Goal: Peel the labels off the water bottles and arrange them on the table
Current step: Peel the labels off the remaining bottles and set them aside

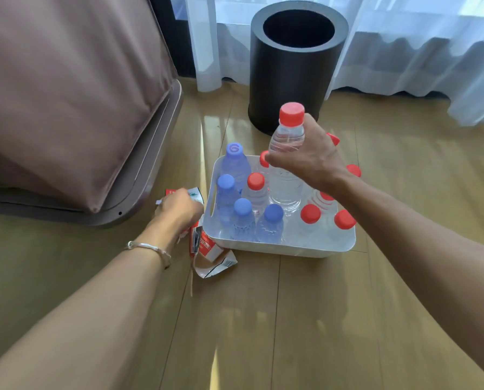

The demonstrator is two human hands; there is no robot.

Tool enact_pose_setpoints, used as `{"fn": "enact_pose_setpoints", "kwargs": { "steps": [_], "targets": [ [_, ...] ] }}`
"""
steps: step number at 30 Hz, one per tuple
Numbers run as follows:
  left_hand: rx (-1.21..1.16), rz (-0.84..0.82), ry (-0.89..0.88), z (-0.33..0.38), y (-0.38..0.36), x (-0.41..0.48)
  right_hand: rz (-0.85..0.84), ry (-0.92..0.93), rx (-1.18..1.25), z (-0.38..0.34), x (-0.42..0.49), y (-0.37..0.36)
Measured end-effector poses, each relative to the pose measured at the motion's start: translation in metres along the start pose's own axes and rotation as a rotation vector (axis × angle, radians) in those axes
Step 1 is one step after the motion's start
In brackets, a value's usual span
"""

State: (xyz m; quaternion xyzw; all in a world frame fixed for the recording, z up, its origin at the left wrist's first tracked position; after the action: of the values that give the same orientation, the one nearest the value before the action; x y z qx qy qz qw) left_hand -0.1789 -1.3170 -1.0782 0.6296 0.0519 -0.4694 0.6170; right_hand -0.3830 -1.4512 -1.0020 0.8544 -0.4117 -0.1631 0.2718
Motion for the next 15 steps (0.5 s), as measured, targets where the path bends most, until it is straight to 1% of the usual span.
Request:
{"fn": "enact_pose_setpoints", "kwargs": {
  "steps": [3, 6, 7, 9, 12, 15],
  "targets": [
    [0.043, -0.072, -0.016, -0.019, -0.011, 0.006, -0.026, 0.009, 0.007, -0.002, -0.003, 0.002],
    [0.047, -0.071, -0.035, -0.030, -0.015, 0.011, -0.076, 0.027, -0.013, -0.004, -0.004, -0.001],
    [0.034, -0.041, -0.044, -0.029, -0.015, 0.011, -0.082, 0.037, -0.020, -0.005, -0.003, -0.002],
    [-0.037, 0.081, -0.094, -0.020, -0.010, 0.006, -0.038, 0.041, -0.006, -0.003, 0.001, 0.001],
    [-0.232, 0.280, -0.264, 0.007, 0.004, -0.010, 0.146, 0.035, 0.120, -0.001, 0.007, 0.023],
    [-0.313, 0.376, -0.446, 0.043, 0.017, -0.027, 0.277, 0.103, 0.162, -0.007, 0.014, 0.055]
  ]
}}
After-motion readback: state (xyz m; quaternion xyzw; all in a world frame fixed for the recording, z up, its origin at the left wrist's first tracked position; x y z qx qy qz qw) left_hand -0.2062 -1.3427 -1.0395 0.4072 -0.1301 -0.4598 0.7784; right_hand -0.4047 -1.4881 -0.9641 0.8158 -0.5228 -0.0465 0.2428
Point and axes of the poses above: each hand's wrist, its own x-axis towards the middle knuckle, its own y-axis out of the back of the hand, z = x × y, the point moved 2 cm from there along x, towards the middle knuckle, and after that the axes turned 11 degrees about -z, right-handed, at the moved point
